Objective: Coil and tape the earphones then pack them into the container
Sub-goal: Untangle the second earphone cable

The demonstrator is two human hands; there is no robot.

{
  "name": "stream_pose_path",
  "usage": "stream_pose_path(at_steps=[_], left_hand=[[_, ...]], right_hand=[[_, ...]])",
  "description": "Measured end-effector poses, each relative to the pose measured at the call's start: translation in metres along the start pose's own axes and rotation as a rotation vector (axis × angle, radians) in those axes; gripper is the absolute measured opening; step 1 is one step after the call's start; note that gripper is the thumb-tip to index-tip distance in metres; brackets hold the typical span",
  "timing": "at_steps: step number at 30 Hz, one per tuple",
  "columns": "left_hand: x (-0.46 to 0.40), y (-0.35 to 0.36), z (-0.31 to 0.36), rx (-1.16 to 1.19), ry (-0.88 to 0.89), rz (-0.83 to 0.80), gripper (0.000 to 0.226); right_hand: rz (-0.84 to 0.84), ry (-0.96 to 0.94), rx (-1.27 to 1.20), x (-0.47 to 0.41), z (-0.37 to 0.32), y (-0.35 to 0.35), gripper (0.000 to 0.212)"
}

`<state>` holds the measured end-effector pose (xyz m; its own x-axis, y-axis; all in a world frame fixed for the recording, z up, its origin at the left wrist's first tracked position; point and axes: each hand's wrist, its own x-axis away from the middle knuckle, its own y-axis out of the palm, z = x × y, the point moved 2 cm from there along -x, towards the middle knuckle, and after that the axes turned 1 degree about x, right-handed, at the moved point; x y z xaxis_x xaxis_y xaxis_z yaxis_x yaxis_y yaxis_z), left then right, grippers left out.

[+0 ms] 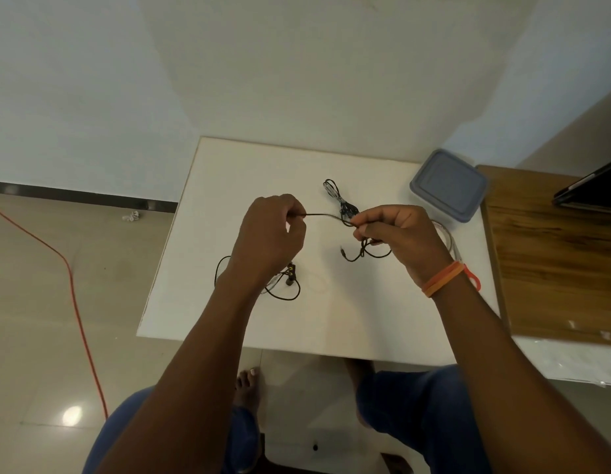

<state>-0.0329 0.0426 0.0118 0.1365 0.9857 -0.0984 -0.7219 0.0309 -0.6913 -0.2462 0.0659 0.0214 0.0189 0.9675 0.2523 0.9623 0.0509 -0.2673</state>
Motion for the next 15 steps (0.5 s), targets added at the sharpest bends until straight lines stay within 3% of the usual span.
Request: stream_pose_path(at_steps=[3,5,11,15], left_hand=[[0.006,0.01,0.004,-0.088,0.081,-0.177,0.045],[0.011,0.016,0.014,-0.028,0.131,-0.302,0.054],[0.012,0.026,0.027,0.069,0.248,-0.224,0.019],[0.008,0.023,0.029,0.093,0.223,-0.201,0.016]], right_hand=[[0.002,-0.031,0.034,0.002,-0.002,0.009,0.021],[-0.004,-0.056,0.073,0.002,-0.004,0.015,0.02],[-0.018,-0.129,0.196,0.0,-0.003,0.018,0.018],[-0.028,-0.095,0.097,0.0,-0.003,0.016,0.015]])
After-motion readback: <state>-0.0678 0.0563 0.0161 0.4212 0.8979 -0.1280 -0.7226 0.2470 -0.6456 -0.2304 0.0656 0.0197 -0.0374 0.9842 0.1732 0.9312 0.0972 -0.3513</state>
